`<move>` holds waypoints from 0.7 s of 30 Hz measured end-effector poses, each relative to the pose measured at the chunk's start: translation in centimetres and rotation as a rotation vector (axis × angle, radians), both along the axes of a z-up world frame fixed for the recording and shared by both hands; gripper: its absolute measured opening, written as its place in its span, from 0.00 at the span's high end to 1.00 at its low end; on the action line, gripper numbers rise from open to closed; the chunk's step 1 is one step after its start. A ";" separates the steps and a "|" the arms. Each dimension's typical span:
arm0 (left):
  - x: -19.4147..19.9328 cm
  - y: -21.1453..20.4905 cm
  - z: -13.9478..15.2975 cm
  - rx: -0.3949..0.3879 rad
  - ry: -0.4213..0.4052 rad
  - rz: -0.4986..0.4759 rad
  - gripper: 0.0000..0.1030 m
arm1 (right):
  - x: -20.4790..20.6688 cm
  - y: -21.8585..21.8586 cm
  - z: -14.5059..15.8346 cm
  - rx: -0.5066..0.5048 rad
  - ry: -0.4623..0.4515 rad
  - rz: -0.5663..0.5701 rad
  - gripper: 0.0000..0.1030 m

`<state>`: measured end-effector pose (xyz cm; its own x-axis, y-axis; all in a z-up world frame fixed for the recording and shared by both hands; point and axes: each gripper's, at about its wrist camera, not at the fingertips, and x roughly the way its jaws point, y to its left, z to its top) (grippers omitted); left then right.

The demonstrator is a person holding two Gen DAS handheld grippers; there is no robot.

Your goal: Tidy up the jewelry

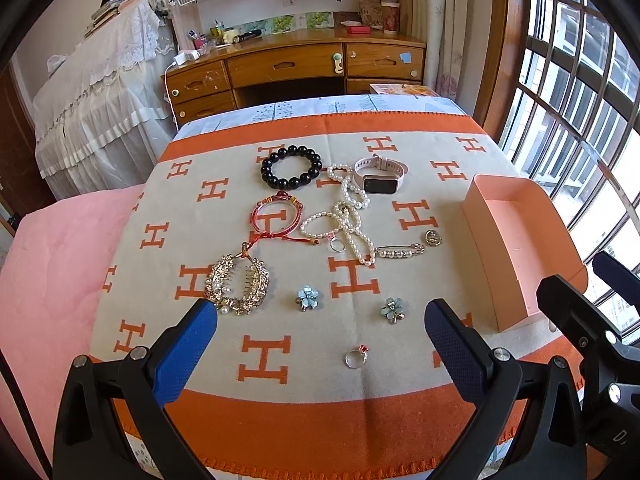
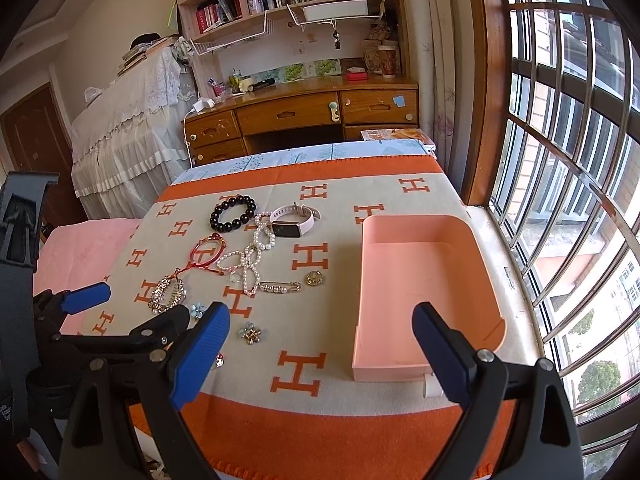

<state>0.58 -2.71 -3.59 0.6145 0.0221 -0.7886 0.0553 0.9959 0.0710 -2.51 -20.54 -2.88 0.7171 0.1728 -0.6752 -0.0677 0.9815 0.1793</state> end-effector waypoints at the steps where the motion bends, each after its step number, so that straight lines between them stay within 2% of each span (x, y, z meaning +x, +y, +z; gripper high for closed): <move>1: 0.0 0.0 0.1 0.009 -0.005 0.000 0.01 | 0.1 0.0 0.0 -0.001 0.002 0.002 0.09; 7: 0.5 -0.1 0.5 0.033 -0.034 -0.017 0.01 | 0.8 0.2 0.0 -0.009 0.016 0.021 0.09; 11: 1.4 0.1 0.2 0.020 -0.003 -0.031 0.01 | 1.5 0.4 -0.1 -0.032 0.031 0.028 0.09; 21: 4.1 1.1 -0.1 -0.096 0.086 -0.074 0.01 | 3.2 1.5 0.7 -0.137 0.008 0.053 0.09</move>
